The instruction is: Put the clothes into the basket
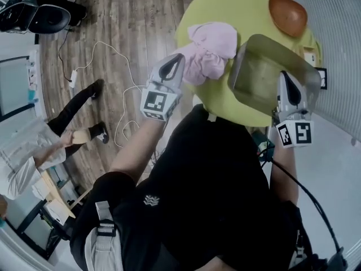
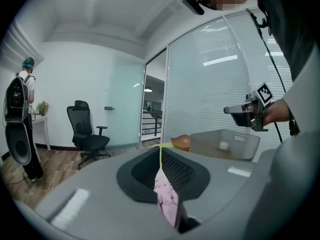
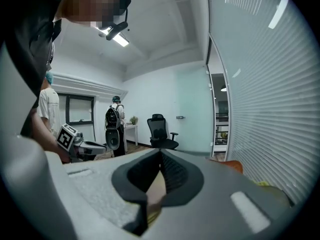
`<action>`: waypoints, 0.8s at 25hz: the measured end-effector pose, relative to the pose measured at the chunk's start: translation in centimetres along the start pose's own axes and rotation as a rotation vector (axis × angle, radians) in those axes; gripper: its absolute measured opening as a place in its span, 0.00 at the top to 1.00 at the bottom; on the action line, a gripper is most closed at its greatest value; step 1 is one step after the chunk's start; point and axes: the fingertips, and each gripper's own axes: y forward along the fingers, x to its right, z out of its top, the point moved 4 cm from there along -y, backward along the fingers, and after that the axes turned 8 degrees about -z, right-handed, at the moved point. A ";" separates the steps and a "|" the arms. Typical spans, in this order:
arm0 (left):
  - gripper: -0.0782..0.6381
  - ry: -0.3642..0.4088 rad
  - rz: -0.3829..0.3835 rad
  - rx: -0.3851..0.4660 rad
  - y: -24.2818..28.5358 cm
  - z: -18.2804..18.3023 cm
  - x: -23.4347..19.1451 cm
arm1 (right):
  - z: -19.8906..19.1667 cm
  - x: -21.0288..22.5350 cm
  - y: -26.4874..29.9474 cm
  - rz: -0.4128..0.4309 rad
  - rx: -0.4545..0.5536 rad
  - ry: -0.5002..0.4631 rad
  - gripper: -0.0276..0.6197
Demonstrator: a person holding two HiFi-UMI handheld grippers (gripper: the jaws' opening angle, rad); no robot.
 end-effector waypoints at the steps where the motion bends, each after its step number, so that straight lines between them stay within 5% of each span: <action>1: 0.86 0.009 0.003 -0.007 0.1 -0.5 -0.2 | -0.1 -0.2 0.2 0.006 -0.007 -0.005 0.95; 8: 0.79 -0.007 -0.042 -0.122 1.3 -6.7 -1.3 | -2.3 -1.6 2.1 0.027 -0.075 -0.010 0.95; 12: 0.49 -0.072 -0.033 -0.192 2.3 -9.8 -2.2 | -3.4 -1.7 3.1 0.022 -0.091 -0.008 0.95; 20: 0.32 -0.123 -0.092 -0.304 3.5 -14.2 -2.3 | -4.6 -1.9 4.7 0.044 -0.141 0.024 0.95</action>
